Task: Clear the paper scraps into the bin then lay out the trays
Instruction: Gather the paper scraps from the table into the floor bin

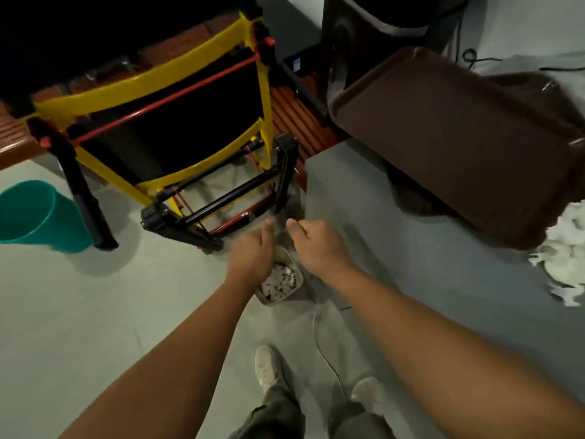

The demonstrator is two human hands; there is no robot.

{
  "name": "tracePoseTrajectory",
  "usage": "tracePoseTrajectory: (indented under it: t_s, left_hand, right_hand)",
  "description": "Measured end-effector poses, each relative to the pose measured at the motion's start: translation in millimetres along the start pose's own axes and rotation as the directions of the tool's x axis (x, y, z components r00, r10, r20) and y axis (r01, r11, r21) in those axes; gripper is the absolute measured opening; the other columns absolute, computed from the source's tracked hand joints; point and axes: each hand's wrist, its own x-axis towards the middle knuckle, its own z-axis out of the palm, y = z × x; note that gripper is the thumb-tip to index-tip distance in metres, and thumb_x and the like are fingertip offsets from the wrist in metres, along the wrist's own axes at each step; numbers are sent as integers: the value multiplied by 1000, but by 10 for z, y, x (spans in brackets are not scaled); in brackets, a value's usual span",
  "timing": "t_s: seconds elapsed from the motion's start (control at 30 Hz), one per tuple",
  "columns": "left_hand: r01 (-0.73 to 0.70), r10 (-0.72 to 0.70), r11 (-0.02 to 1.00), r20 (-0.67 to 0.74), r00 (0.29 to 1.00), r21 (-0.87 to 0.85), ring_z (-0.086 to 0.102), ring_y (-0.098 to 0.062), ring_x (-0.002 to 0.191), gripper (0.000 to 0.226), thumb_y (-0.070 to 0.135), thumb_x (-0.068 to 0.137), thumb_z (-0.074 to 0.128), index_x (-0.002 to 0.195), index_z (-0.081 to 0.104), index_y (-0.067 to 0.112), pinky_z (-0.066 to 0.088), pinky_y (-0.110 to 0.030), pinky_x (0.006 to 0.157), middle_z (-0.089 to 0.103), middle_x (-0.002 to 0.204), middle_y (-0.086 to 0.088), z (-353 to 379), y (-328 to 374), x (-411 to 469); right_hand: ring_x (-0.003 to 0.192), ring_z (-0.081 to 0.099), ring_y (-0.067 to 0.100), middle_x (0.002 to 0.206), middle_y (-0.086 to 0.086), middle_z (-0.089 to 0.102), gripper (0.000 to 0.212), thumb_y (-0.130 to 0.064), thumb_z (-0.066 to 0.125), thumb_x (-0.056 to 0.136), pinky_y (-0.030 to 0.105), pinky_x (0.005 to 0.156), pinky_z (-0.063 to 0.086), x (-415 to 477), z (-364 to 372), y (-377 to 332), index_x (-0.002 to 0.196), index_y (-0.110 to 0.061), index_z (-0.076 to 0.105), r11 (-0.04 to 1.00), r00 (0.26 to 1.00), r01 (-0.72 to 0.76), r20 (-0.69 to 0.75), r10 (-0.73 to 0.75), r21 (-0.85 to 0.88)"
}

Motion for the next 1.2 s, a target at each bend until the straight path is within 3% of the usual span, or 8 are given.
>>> tracePoseTrajectory:
  t_s: [0.13, 0.33, 0.53, 0.63, 0.83, 0.93, 1.07, 1.2]
  left_hand:
    - [4, -13, 989, 56, 998, 147, 64, -34, 81, 59, 48, 105, 25, 70, 58, 14, 45, -38, 70, 68, 83, -17, 471, -768, 579]
    - [81, -119, 974, 170, 978, 211, 64, -36, 94, 51, 43, 104, 33, 103, 68, 6, 48, -37, 80, 70, 97, -16, 1266, -1869, 1154]
    - [5, -83, 941, 218, 972, 337, 67, -37, 90, 53, 35, 106, 28, 100, 70, 5, 50, -37, 74, 72, 95, -18, 1935, -2712, 1307]
    - [64, -168, 936, 280, 945, 345, 66, -38, 94, 53, 42, 105, 26, 104, 68, 9, 47, -35, 74, 71, 99, -17, 2213, -3071, 1400]
    - [149, -203, 976, 407, 890, 161, 45, -34, 130, 40, 31, 103, 42, 137, 51, 12, 35, -39, 110, 48, 139, -18, 2469, -3435, 1495]
    - [124, -161, 985, 367, 916, 121, 39, -31, 137, 45, 24, 100, 45, 144, 46, 13, 30, -40, 115, 43, 148, -14, 2416, -3504, 1530]
    - [138, -167, 982, 247, 954, 130, 49, -30, 126, 39, 25, 99, 42, 137, 51, 20, 42, -41, 104, 53, 139, -9, 2203, -3537, 1519]
    - [77, -121, 977, 217, 969, 197, 51, -33, 119, 36, 27, 100, 42, 133, 52, 17, 44, -41, 96, 58, 131, -11, 1950, -3613, 1481]
  right_hand:
    - [55, 48, 23, 48, -2, 40, 55, -30, 47, 99, 30, 55, 26, 390, 605, 489, 48, -16, 34, 998, 998, -55, 3, 56, -35]
    - [55, 47, 21, 46, -3, 36, 56, -31, 48, 100, 32, 55, 30, 719, 1449, 1407, 48, -18, 31, 985, 991, -124, 39, 130, -120]
    - [53, 47, 24, 49, -1, 40, 53, -27, 46, 101, 31, 57, 28, 824, 2110, 1989, 51, -14, 38, 981, 987, -106, 103, 124, -160]
    - [54, 45, 21, 47, -4, 34, 55, -30, 48, 100, 30, 57, 25, 849, 2325, 2214, 49, -18, 32, 972, 985, -113, 105, 137, -206]
    - [45, 31, 11, 44, -2, 29, 57, -28, 51, 98, 33, 52, 24, 866, 2494, 2500, 48, -18, 26, 973, 974, -177, 117, 195, -150]
    - [45, 31, 10, 44, -2, 30, 56, -30, 52, 98, 34, 51, 26, 884, 2525, 2547, 49, -18, 27, 971, 970, -204, 107, 217, -121]
    - [52, 38, 14, 51, -5, 37, 49, -30, 48, 100, 31, 55, 28, 941, 2639, 2547, 55, -22, 30, 969, 968, -221, 97, 232, -113]
    - [58, 41, 21, 54, -5, 36, 45, -27, 46, 100, 32, 57, 29, 1049, 2827, 2445, 59, -23, 27, 982, 989, -121, 72, 132, -144]
